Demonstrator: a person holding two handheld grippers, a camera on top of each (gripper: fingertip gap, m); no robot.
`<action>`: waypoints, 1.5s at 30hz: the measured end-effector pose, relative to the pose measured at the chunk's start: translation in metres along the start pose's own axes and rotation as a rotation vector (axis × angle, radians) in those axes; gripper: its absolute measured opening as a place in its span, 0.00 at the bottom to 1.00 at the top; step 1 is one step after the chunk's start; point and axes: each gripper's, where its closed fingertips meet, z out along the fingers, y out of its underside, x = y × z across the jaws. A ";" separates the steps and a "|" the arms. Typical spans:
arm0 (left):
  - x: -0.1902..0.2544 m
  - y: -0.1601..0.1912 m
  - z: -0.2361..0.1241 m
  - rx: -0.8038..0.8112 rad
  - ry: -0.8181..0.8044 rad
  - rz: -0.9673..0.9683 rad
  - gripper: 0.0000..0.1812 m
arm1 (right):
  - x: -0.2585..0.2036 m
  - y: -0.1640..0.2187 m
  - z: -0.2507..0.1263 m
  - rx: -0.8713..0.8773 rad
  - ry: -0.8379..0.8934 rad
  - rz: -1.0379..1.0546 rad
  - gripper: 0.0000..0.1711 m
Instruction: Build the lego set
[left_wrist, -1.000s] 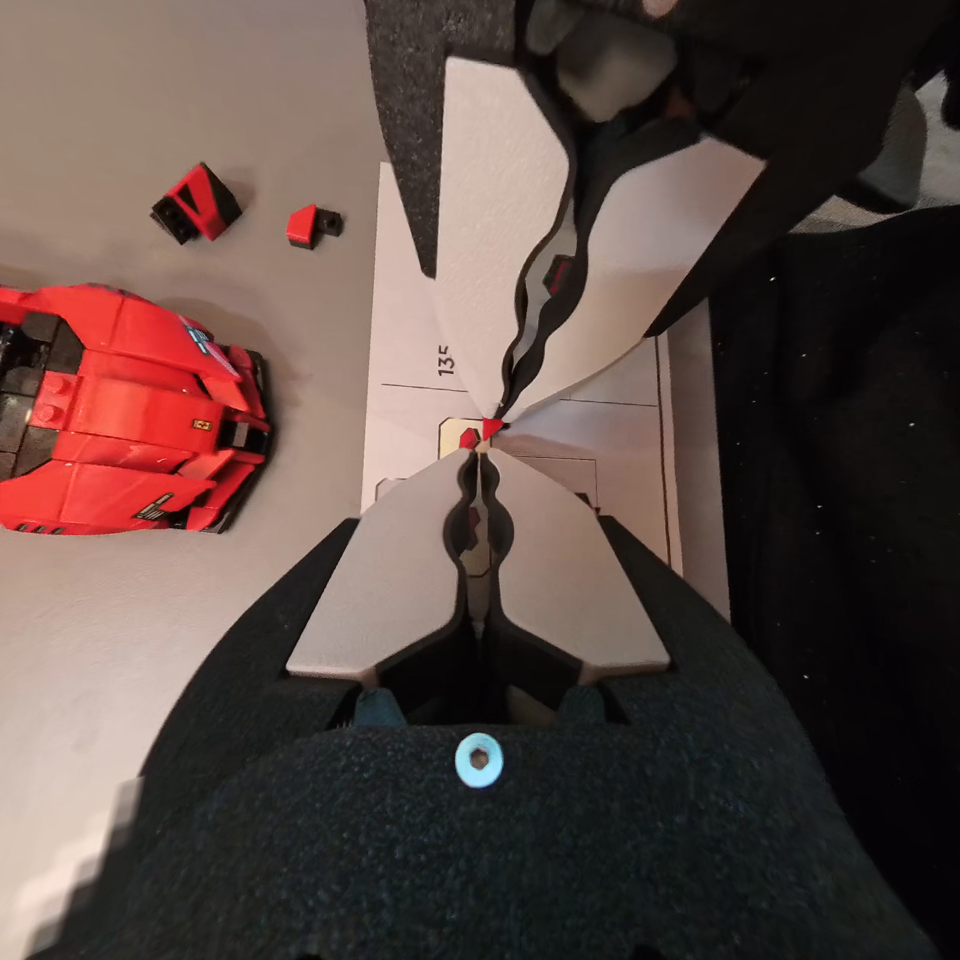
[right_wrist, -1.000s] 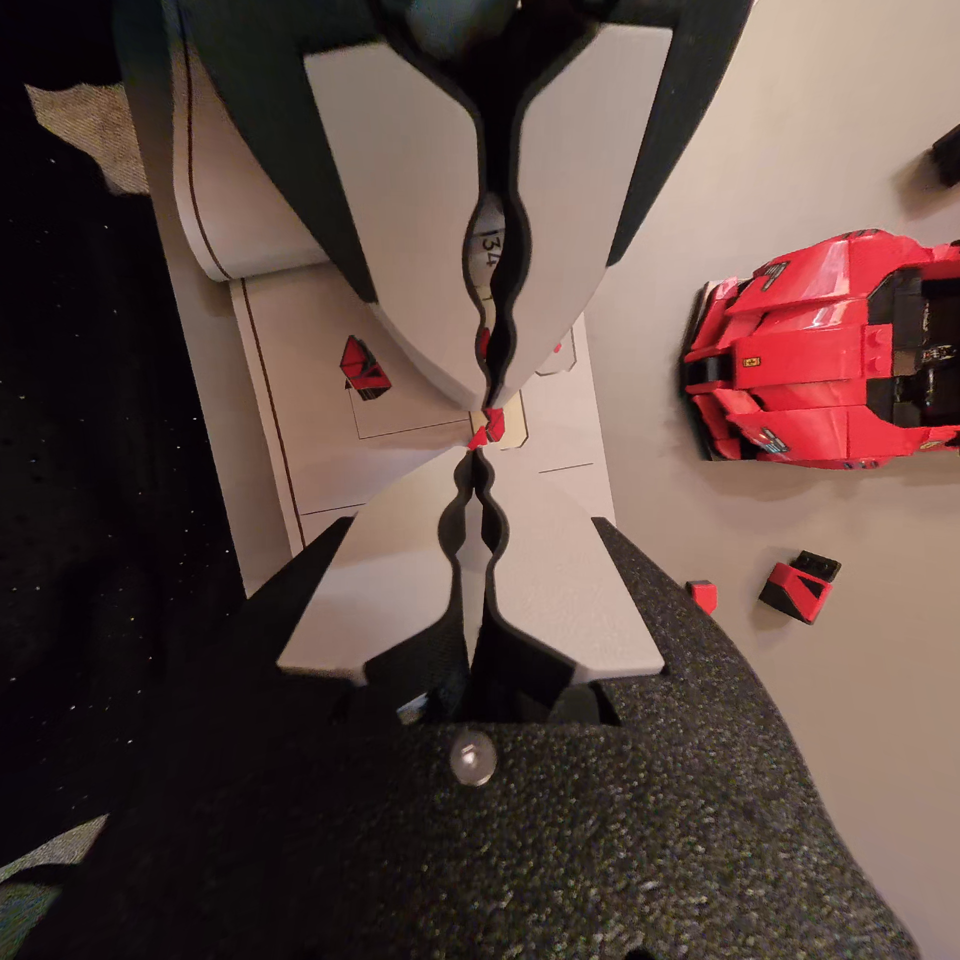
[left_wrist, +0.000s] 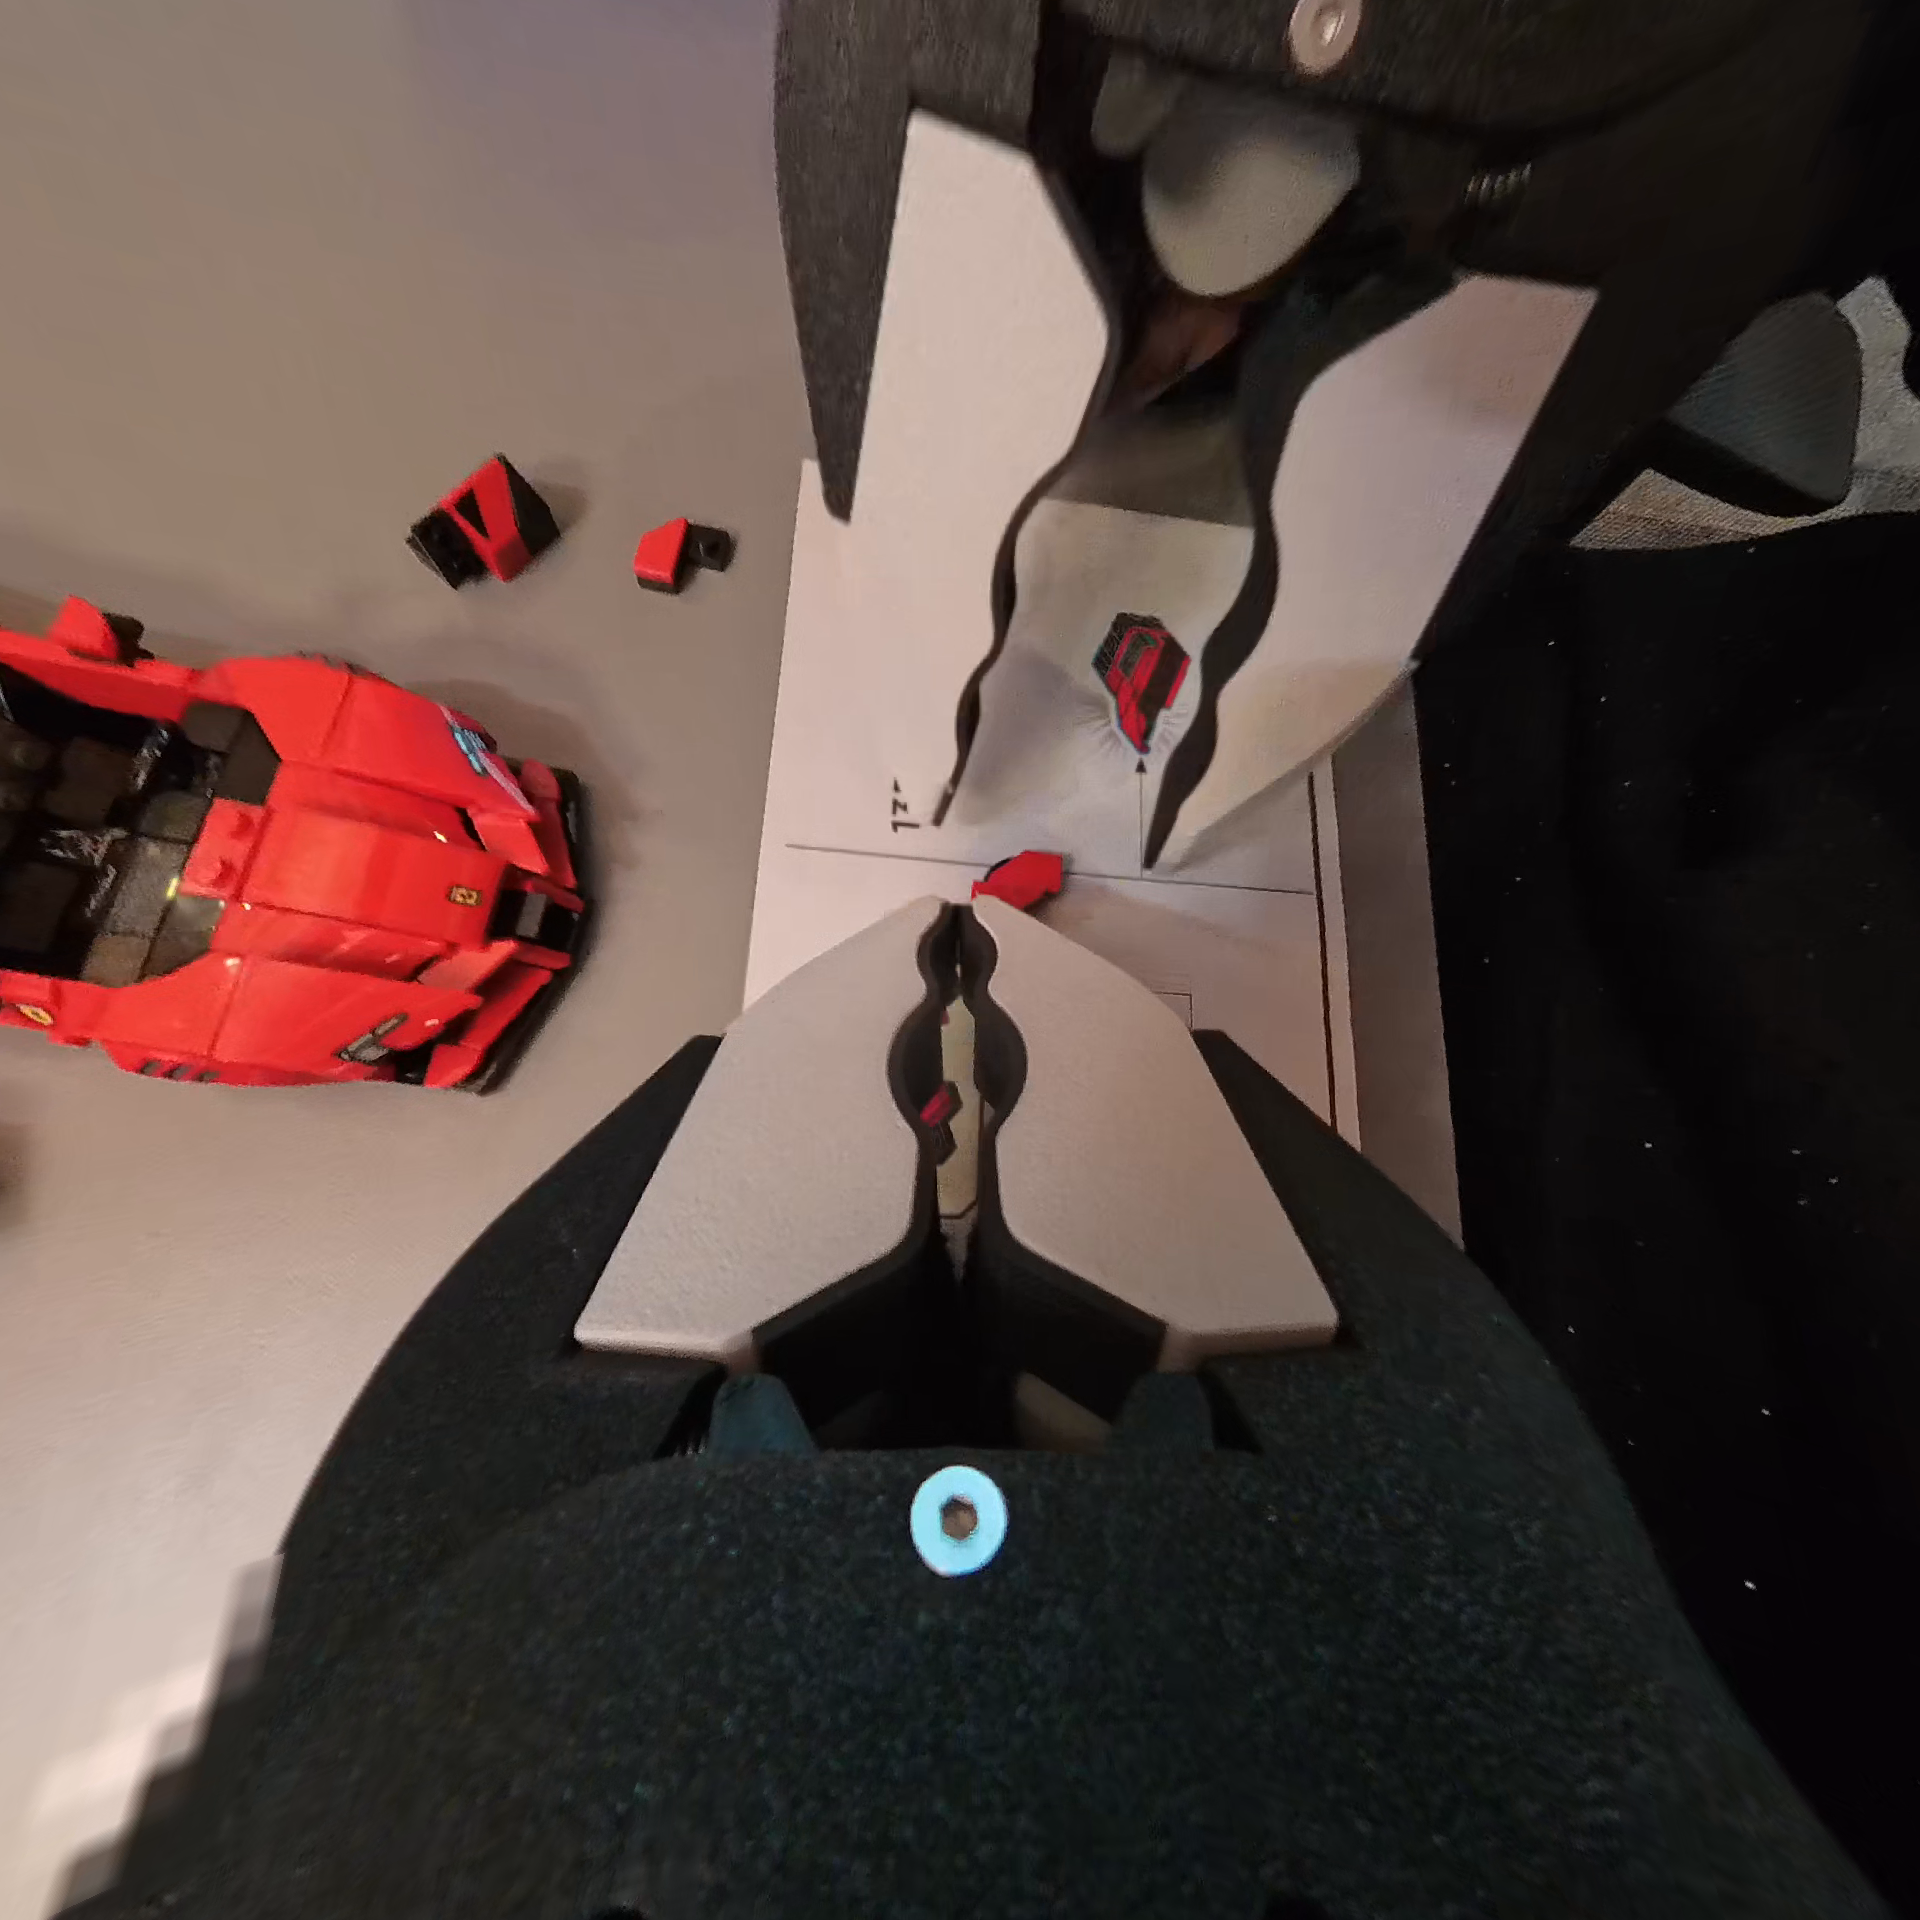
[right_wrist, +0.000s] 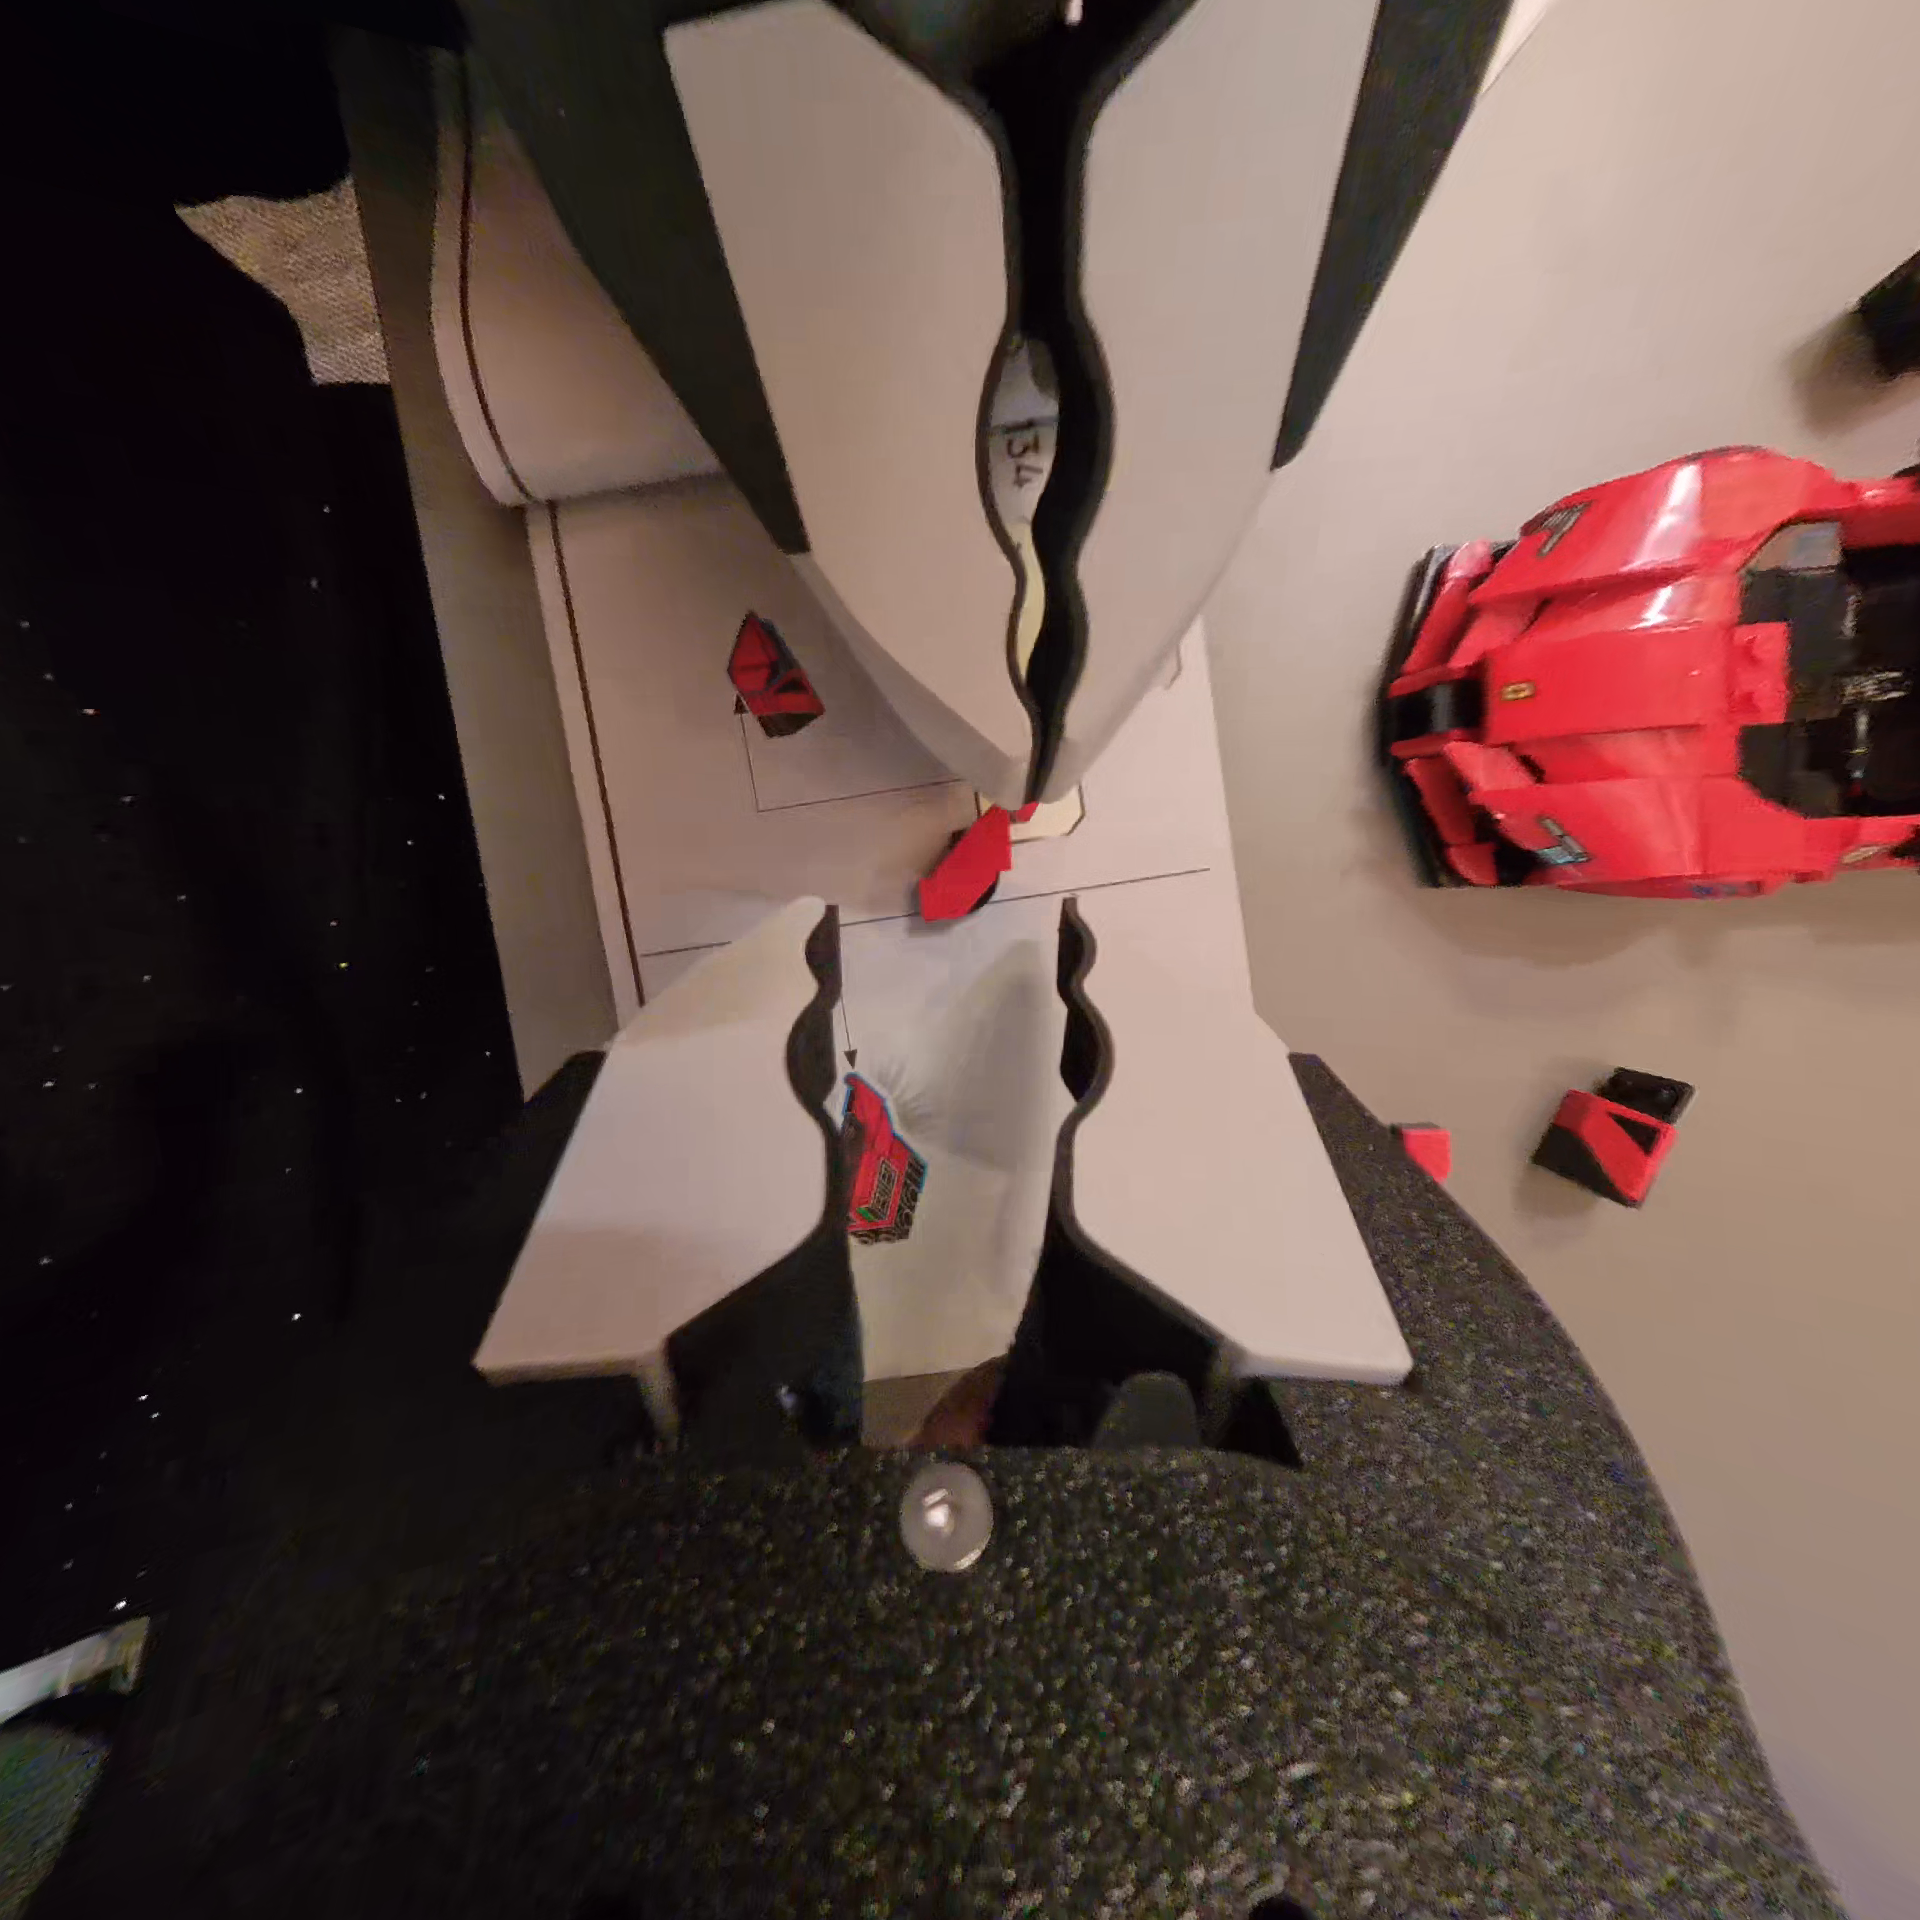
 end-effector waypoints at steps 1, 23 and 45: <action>0.000 -0.001 0.001 -0.001 -0.002 0.013 0.00 | 0.000 0.001 0.002 0.005 0.007 -0.011 0.22; -0.004 0.007 0.014 -0.094 -0.124 0.306 0.00 | 0.002 0.003 0.012 0.057 0.012 -0.013 0.08; 0.011 0.014 0.010 -0.063 -0.019 0.290 0.08 | 0.000 0.004 0.012 0.048 -0.039 -0.082 0.08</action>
